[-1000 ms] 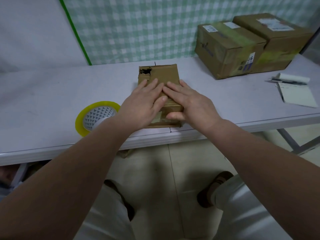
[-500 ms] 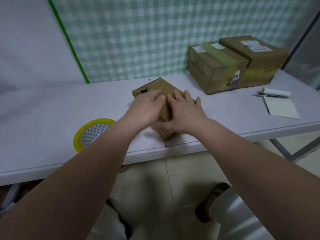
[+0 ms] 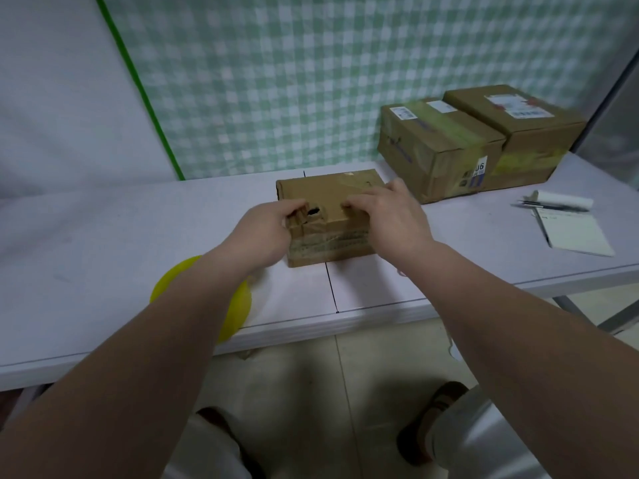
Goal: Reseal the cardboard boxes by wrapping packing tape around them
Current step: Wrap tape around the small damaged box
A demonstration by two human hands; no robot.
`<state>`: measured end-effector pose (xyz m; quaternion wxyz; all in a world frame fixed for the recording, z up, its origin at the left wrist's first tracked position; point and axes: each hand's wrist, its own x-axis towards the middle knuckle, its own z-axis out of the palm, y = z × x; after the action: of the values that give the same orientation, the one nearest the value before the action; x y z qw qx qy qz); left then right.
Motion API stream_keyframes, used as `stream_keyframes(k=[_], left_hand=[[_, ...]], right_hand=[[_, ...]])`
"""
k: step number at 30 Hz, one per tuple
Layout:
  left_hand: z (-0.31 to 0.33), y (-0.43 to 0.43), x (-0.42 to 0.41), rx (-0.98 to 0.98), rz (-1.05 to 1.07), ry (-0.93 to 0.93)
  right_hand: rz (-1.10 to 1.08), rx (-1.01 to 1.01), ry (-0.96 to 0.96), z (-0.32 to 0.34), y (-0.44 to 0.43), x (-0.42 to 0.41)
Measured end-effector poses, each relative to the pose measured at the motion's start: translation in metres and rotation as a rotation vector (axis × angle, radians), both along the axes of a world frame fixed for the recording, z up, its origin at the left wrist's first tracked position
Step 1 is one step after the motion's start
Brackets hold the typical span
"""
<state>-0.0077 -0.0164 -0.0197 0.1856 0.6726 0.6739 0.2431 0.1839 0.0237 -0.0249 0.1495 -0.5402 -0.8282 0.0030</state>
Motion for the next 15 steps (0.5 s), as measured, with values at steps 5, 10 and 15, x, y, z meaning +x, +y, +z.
stream_keyframes(k=[5,10,15], left_hand=[[0.010,-0.014,0.010,0.024,-0.047,0.097],[0.016,-0.037,0.026,-0.037,-0.163,0.019],[0.026,-0.044,0.044,-0.101,-0.262,0.053]], right_hand=[[-0.051,-0.097,0.347,-0.010,0.001,0.002],[-0.059,-0.337,0.724,-0.012,-0.006,0.012],[-0.042,-0.485,0.946,-0.010,-0.025,0.032]])
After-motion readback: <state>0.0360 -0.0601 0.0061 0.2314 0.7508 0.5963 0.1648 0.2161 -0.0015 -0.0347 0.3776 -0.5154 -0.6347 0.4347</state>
